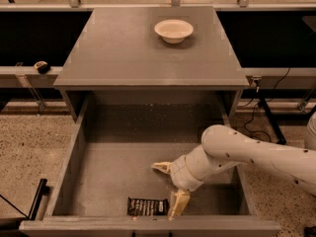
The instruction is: Pick rxbar chocolate from top drawer and place on counter
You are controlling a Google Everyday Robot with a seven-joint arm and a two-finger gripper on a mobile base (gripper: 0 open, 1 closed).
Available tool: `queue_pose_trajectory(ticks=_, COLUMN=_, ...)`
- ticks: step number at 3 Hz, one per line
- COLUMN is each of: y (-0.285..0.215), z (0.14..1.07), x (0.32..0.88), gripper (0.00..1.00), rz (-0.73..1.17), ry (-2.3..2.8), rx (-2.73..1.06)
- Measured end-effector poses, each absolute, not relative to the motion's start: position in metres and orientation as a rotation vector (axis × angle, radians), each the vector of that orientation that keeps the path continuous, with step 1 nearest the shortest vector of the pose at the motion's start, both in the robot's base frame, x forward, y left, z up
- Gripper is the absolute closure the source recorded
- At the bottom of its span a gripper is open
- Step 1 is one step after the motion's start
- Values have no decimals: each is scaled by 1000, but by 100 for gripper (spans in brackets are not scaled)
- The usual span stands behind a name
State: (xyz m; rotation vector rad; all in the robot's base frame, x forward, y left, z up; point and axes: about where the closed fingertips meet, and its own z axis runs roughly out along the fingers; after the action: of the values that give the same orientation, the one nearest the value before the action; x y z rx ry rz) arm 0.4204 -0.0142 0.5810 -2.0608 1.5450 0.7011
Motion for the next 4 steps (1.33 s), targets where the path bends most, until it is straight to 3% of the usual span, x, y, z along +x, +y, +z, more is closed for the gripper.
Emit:
queue_pose_trajectory(ticks=3, y=-13, z=595, x=419, gripper=83, rz=701, ry=1534, rx=-2052)
queue_pose_trajectory(ticks=4, y=-18, z=596, x=420, gripper=100, rz=709, ry=1480, rx=-1947)
